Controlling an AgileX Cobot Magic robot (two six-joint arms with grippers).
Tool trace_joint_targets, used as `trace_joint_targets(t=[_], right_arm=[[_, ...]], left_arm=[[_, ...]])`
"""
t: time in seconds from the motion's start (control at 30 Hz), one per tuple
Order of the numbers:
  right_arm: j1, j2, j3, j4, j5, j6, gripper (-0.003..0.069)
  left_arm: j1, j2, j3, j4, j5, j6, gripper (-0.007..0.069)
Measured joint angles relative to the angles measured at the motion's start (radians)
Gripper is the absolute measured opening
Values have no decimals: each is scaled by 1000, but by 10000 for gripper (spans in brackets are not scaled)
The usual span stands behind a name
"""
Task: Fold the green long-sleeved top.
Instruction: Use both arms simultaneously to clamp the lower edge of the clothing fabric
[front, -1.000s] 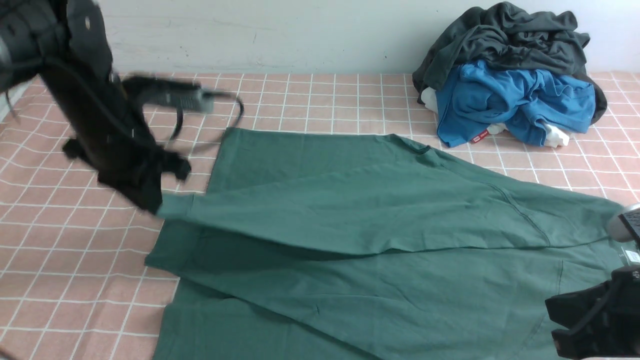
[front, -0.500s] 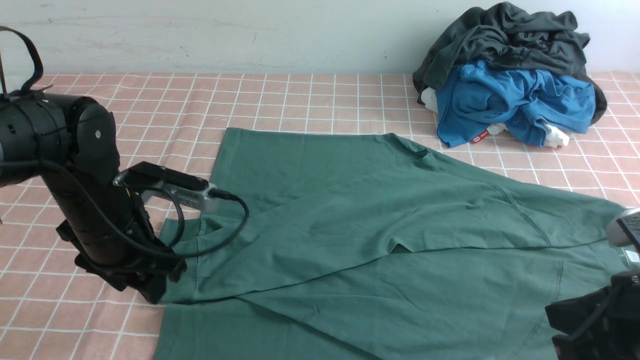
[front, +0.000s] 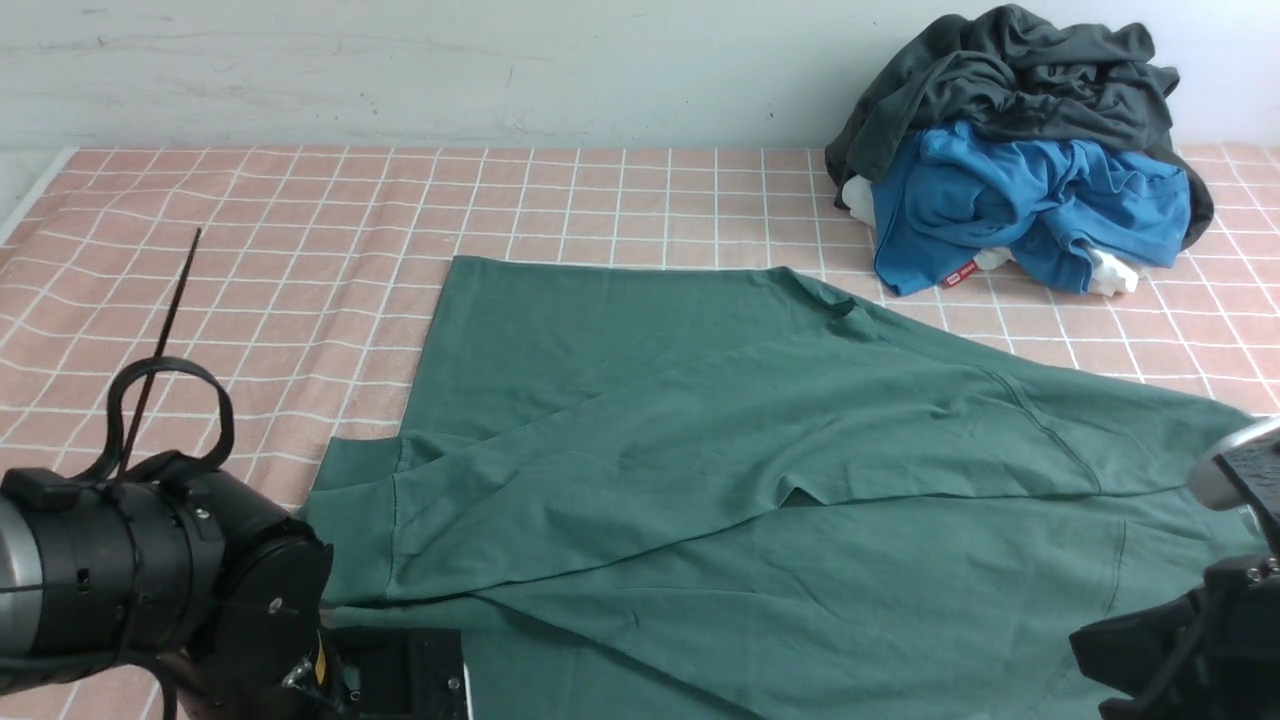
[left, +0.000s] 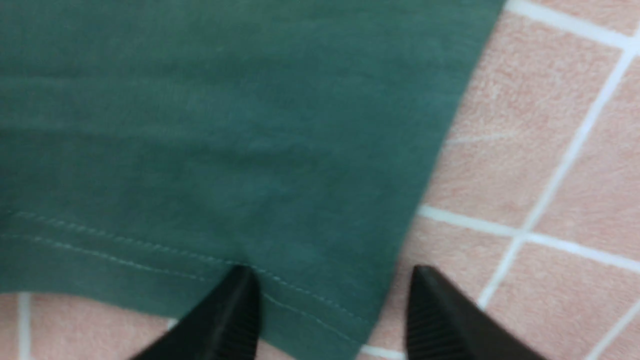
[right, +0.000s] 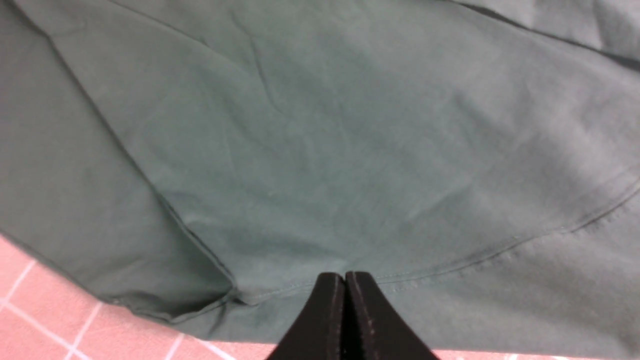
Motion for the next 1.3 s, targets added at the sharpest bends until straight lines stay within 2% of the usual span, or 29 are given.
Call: trace_joint_targets(t=[0.17,0.27,0.4,0.53,0.57,0.63,0.7,0.73,0.77,0.83,0.9,0.93,1.0,1.1,1.3], right_arm=[[1,-2,-8,41,39,-99,-14],[2,-26,-24,54,75,-179,-14],[2,-73,-56,38,104,-299,-14],[3,-64,-76,-83,119,-351,14],[4,-33,-79,-185,129,-356,51],[4,-3,-79,-259,136,-358,97],[4,93,-79,-428,150,-363,202],[4,101,-79,-439,150,-363,218],[4,153,-79,-512,150,-368,274],[4,225,-79,-600,147,-382,330],[4,313,-79,-692,129,-400,363],[4,313,-79,-701,126,-400,365],[4,422,-80,-809,83,-397,369],[4,489,-80,-862,36,-381,348],[7,568,-94,-1001,-25,-242,176]], left_arm=[[0,-20,3,23,-32,-16,82],[0,-74,-1,-1,9,-61,21],[0,-215,-24,-15,102,-165,16],[0,-337,-30,-8,144,-241,16],[0,-385,-30,-6,160,-259,16],[0,-409,-30,-6,166,-271,16],[0,-436,-30,-7,169,-302,16],[0,-435,-30,-7,169,-303,16],[0,-437,-30,-11,169,-314,16],[0,-437,-30,-13,161,-326,16],[0,-437,-28,-18,149,-336,16],[0,-437,-28,-18,149,-336,16],[0,-437,-25,-22,140,-339,16],[0,-437,-22,-32,139,-342,16],[0,-438,-18,-72,141,-349,16]])
